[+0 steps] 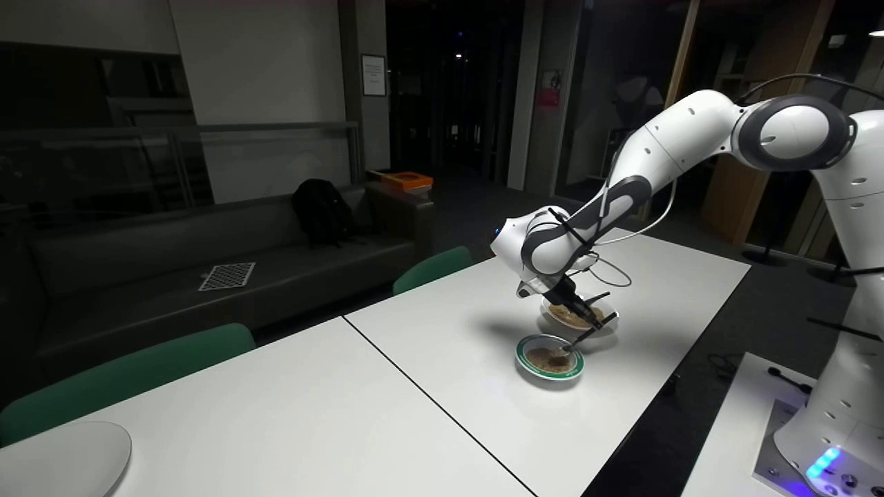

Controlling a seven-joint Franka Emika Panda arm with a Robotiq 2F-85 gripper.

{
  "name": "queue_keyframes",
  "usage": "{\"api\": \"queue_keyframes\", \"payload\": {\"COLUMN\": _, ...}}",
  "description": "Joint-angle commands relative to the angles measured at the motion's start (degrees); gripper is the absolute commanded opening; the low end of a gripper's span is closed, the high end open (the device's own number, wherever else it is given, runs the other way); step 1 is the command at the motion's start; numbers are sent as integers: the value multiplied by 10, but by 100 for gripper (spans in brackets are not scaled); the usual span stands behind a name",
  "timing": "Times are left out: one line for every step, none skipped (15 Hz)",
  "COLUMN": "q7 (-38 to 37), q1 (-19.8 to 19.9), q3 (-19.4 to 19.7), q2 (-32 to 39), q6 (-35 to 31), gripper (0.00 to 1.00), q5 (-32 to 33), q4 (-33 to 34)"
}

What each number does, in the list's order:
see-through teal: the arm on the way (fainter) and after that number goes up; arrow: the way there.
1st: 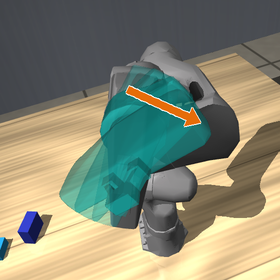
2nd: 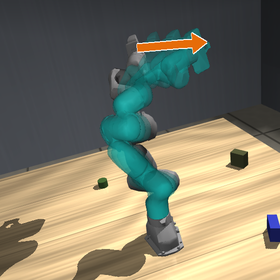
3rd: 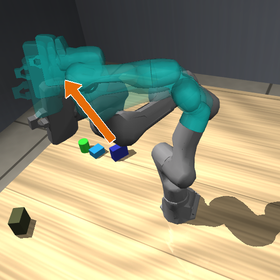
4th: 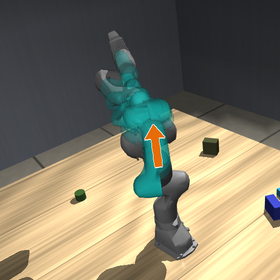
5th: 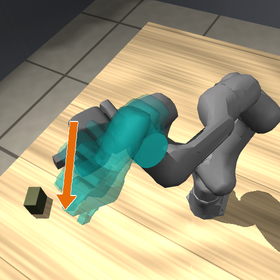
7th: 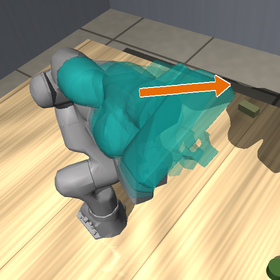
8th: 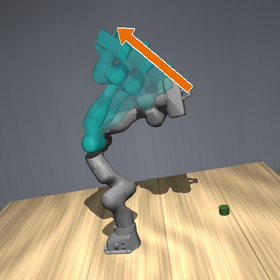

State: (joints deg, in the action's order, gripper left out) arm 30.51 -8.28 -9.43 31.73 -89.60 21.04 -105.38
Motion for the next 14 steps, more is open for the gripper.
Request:
{"api": "queue_keyframes", "payload": {"q7": -23, "q1": -9, "q3": -3, "q2": 22, "q6": 49, "gripper": 3, "q5": -5, "q4": 43}}
{"api": "queue_keyframes", "payload": {"q7": -28, "q1": -11, "q3": -3, "q2": 26, "q6": 58, "gripper": 3, "q5": -3, "q4": 50}}
{"api": "queue_keyframes", "payload": {"q7": -31, "q1": -13, "q3": -3, "q2": 31, "q6": 67, "gripper": 3, "q5": -2, "q4": 57}}
{"api": "queue_keyframes", "payload": {"q7": -35, "q1": -15, "q3": -3, "q2": 37, "q6": 75, "gripper": 3, "q5": -2, "q4": 65}}
{"api": "queue_keyframes", "payload": {"q7": -38, "q1": -17, "q3": -3, "q2": 42, "q6": 85, "gripper": 3, "q5": -1, "q4": 73}}
{"api": "queue_keyframes", "payload": {"q7": -41, "q1": -19, "q3": -2, "q2": 47, "q6": 92, "gripper": 3, "q5": 0, "q4": 80}}
{"api": "queue_keyframes", "payload": {"q7": -45, "q1": -21, "q3": -2, "q2": 52, "q6": 100, "gripper": 3, "q5": 1, "q4": 88}}
{"api": "queue_keyframes", "payload": {"q7": -47, "q1": -22, "q3": -2, "q2": 58, "q6": 107, "gripper": 3, "q5": 1, "q4": 95}}
{"api": "queue_keyframes", "payload": {"q7": -49, "q1": -22, "q3": -2, "q2": 63, "q6": 114, "gripper": 3, "q5": 0, "q4": 102}}
{"api": "queue_keyframes", "payload": {"q7": -51, "q1": -22, "q3": -2, "q2": 68, "q6": 121, "gripper": 3, "q5": 1, "q4": 109}}
{"api": "queue_keyframes", "payload": {"q7": -54, "q1": -23, "q3": -1, "q2": 74, "q6": 129, "gripper": 3, "q5": 2, "q4": 117}}
{"api": "queue_keyframes", "payload": {"q7": -56, "q1": -24, "q3": -1, "q2": 79, "q6": 135, "gripper": 3, "q5": 2, "q4": 123}}
{"api": "queue_keyframes", "payload": {"q7": -58, "q1": -25, "q3": 0, "q2": 84, "q6": 145, "gripper": 3, "q5": 3, "q4": 132}}
{"api": "queue_keyframes", "payload": {"q7": -61, "q1": -26, "q3": 0, "q2": 90, "q6": 154, "gripper": 3, "q5": 4, "q4": 139}}
